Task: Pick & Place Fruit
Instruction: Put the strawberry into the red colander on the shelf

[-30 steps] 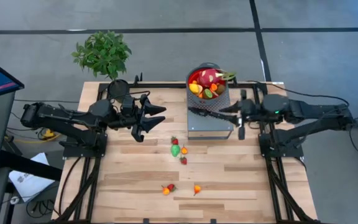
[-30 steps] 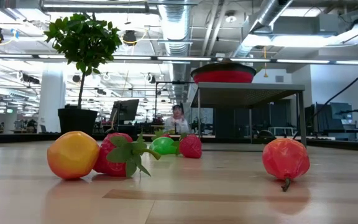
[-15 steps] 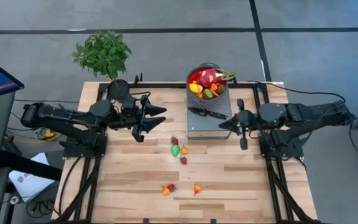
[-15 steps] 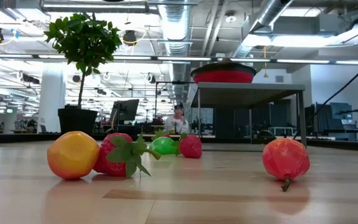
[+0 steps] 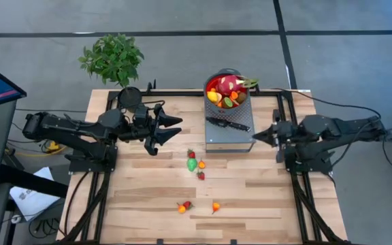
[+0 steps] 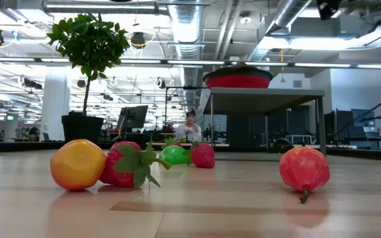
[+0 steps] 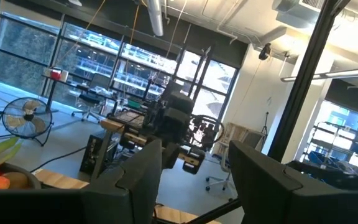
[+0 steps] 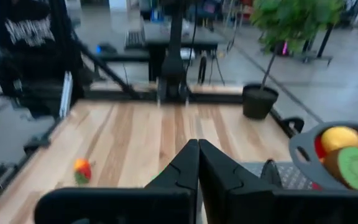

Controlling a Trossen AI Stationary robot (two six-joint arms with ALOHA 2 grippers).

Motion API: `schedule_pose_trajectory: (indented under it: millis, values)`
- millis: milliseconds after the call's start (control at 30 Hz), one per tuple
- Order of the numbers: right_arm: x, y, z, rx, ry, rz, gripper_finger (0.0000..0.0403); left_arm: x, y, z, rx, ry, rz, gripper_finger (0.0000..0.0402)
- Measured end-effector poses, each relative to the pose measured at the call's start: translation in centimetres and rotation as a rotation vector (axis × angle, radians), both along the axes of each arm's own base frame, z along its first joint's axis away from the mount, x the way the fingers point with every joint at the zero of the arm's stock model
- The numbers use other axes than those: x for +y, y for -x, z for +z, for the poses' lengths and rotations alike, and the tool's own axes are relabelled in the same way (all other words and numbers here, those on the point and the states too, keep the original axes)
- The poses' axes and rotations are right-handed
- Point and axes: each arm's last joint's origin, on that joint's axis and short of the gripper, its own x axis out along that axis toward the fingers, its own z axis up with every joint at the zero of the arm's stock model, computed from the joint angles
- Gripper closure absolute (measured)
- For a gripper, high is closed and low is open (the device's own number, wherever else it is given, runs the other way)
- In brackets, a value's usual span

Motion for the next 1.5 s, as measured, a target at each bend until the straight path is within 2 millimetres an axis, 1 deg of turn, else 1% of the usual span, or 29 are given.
schedule_pose_trajectory:
  millis: [133,300,433,567,633,733,867,967,1100,1267,1367,1433,1500]
  values:
    - [-0.4,1.8,-0.7,-0.075,-0.015,0.000,0.0399,0.0,0.0,0.0,0.000,0.000,0.000,0.0221]
    - [-0.7,3.4,-1.8,-0.132,-0.026,0.002,0.0401,0.0,0.0,0.0,0.000,0.000,0.000,0.0221]
    - [-0.8,4.2,-2.6,-0.158,-0.032,0.002,0.0402,0.0,0.0,0.0,0.000,0.000,0.000,0.0221]
    - [-0.9,4.7,-2.8,-0.183,-0.047,0.001,0.0401,-0.2,0.0,0.0,0.000,-0.002,-0.011,0.0221]
    - [-1.0,4.9,-2.8,-0.191,-0.049,0.001,0.0401,-0.6,0.0,0.0,0.000,-0.013,-0.047,0.0221]
    - [-1.0,4.9,-2.7,-0.195,-0.060,0.000,0.0401,-1.6,0.1,0.0,-0.001,-0.090,-0.119,0.0228]
    - [-1.0,4.9,-2.5,-0.217,-0.065,0.001,0.0401,-2.5,0.2,-0.1,0.000,-0.163,-0.154,0.0244]
    - [-1.0,4.9,-2.4,-0.234,-0.068,0.001,0.0402,-2.5,0.7,-0.3,0.054,-0.167,-0.161,0.0257]
    - [-1.0,4.9,-2.3,-0.244,-0.068,0.001,0.0401,-2.3,2.1,-0.2,0.126,-0.168,-0.163,0.0275]
    - [-1.0,4.8,-2.3,-0.240,-0.067,0.001,0.0401,-2.6,2.9,0.2,0.118,-0.170,-0.182,0.0292]
    - [-1.0,4.8,-2.3,-0.240,-0.067,0.001,0.0401,-2.8,3.0,0.2,0.120,-0.173,-0.195,0.0299]
    - [-1.0,4.8,-2.3,-0.240,-0.067,0.001,0.0401,-3.0,3.1,0.0,0.135,-0.183,-0.203,0.0302]
    - [-1.0,4.8,-2.3,-0.237,-0.066,0.001,0.0402,-3.4,2.9,-1.0,0.157,-0.201,-0.209,0.0305]
